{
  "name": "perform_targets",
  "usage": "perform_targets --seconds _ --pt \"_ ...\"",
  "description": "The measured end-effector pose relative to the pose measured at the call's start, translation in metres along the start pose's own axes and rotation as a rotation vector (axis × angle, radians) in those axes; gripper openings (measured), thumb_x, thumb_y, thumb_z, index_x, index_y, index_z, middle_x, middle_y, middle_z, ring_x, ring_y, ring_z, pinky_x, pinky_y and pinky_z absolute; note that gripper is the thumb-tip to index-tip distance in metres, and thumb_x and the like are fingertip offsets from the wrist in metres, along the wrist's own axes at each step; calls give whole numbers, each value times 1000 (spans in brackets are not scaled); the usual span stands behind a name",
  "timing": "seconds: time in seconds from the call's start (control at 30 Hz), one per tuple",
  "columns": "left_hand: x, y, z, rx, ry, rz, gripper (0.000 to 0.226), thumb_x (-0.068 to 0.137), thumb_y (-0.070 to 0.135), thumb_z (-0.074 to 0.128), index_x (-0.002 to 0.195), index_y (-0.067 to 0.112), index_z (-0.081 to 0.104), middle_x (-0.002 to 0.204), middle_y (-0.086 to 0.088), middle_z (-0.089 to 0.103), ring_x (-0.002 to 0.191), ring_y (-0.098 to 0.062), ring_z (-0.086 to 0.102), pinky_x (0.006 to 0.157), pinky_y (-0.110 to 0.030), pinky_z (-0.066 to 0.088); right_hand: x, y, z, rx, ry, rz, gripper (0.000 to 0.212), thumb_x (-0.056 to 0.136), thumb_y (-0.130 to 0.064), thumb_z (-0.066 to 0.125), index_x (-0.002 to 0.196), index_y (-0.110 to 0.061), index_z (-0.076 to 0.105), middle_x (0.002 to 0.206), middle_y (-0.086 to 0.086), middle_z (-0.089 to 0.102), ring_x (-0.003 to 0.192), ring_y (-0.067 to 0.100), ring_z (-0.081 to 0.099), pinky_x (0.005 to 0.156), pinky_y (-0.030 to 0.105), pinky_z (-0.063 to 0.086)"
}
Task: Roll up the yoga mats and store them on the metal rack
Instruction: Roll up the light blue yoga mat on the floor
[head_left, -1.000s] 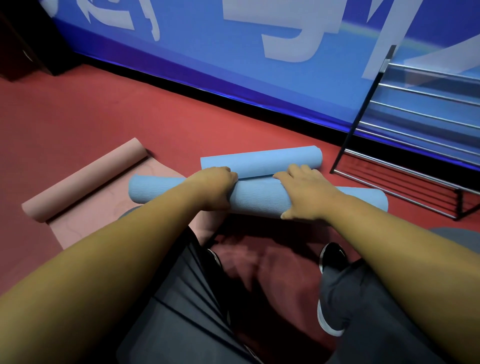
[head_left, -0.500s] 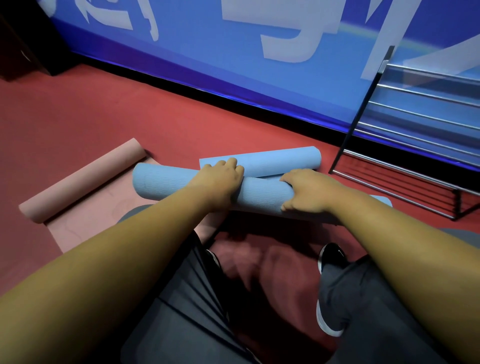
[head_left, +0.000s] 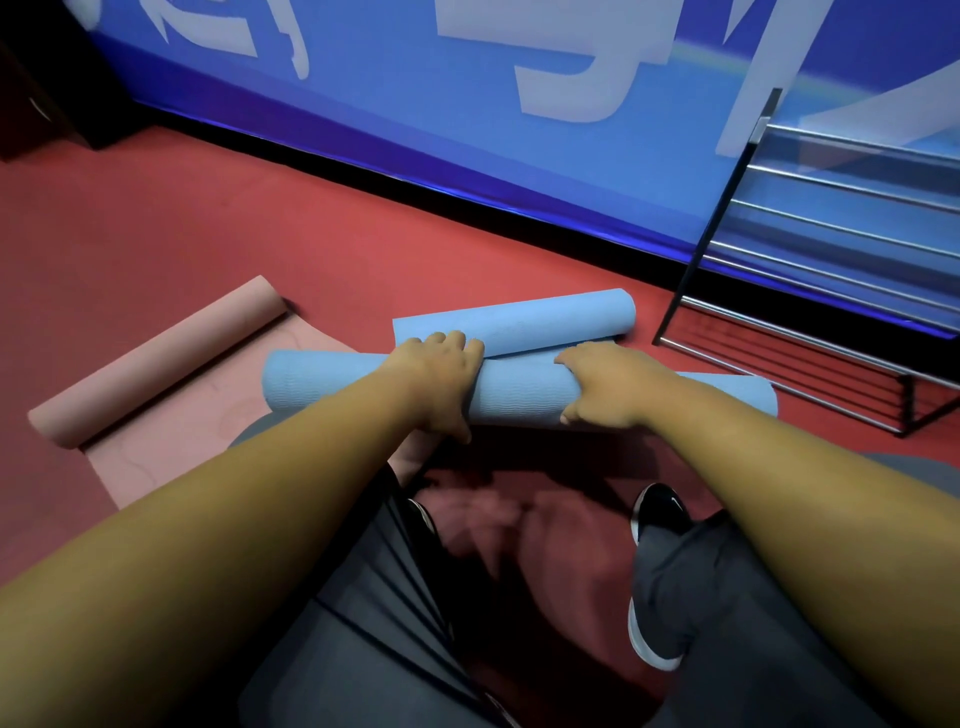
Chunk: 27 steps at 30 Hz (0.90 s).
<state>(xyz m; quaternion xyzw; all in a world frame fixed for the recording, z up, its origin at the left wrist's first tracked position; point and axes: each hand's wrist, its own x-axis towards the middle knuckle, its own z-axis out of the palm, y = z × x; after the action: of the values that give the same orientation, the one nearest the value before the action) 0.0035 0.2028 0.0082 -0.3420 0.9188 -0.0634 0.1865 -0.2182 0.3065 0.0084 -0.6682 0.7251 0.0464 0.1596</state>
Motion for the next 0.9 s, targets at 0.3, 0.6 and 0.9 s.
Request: perform_targets --seconds 0.3,0.6,0.9 --pt "4 -14 -6 -194 37 3 47 77 48 79 108 22 55 107 0 54 91 -26 56 75 -40 52 -1 4 4 15 -53 3 104 78 -62 84 162 -22 37 154 7 48 139 32 48 112 44 44" --pt "2 -11 5 -231 -90 37 69 73 59 83 119 21 49 122 -4 57 108 -30 61 89 -45 54 0 3 2 4 -42 8 88 75 -54 89 148 -20 54 142 4 64 126 29 62 95 38 54" --pt "3 -7 -3 -240 36 15 59 75 46 86 103 22 40 105 -1 48 91 -28 59 73 -43 52 3 12 5 -7 -33 9 94 74 -64 83 152 -24 48 147 3 58 132 29 58 101 41 48"
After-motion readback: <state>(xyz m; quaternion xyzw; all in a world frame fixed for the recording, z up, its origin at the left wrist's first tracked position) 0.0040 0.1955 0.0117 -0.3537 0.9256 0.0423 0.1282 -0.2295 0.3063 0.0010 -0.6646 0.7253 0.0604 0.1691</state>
